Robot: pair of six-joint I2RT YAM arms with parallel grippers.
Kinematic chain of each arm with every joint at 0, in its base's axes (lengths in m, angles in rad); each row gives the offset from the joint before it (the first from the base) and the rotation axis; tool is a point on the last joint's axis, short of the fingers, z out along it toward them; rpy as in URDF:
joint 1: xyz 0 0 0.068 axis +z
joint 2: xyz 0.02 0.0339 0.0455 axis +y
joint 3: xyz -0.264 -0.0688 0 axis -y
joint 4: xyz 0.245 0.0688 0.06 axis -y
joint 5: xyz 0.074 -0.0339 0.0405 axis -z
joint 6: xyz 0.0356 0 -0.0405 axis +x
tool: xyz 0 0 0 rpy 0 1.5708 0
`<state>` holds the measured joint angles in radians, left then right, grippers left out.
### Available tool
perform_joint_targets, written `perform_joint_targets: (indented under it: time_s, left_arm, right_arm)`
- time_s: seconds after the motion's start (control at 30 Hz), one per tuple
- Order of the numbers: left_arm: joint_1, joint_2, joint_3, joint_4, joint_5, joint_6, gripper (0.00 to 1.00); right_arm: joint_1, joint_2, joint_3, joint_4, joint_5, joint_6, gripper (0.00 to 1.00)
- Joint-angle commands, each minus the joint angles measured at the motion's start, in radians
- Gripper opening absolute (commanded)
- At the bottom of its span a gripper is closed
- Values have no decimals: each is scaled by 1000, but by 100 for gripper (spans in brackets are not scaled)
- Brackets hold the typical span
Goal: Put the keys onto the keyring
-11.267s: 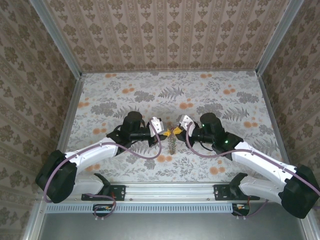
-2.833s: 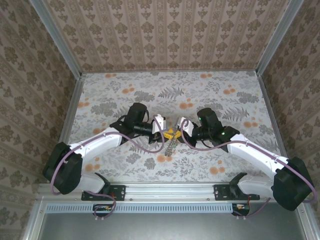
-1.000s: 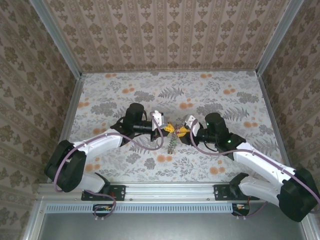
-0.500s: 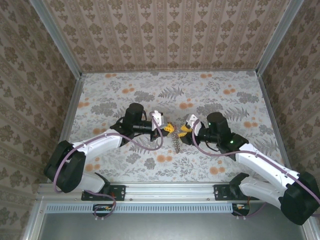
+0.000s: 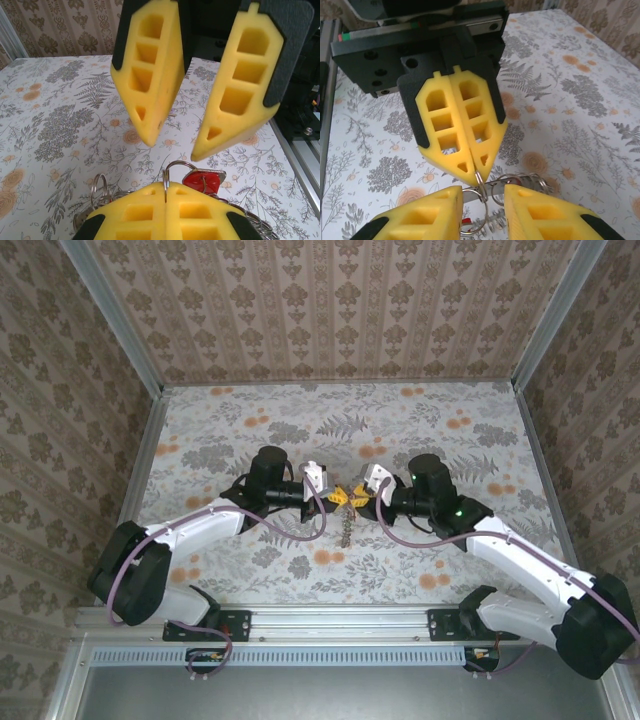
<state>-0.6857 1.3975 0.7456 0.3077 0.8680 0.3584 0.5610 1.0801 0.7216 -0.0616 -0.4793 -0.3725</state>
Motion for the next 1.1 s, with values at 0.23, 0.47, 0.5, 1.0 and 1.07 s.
perform_joint_targets:
  time_s: [0.23,0.47,0.5,1.0,1.07]
  left_arm:
    - [3,-30,12,9,52,-8,0]
    - [2,-26,23,-5,69,-1,0]
    - [2,-26,24,-9,72,0,0]
    - [2,-26,29,-7,84,-1,0]
    - [2,-27,29,-6,85,0,0]
  right_arm:
    - [5,40,45,-45,-41,-75,25]
    - [5,60,50,-20,-43,-75,18]
    - [5,62,52,-20,-47,-78,17]
    - [5,96,59,-40,-68,-121,14]
    - [5,100,64,-44,-69,-121,10]
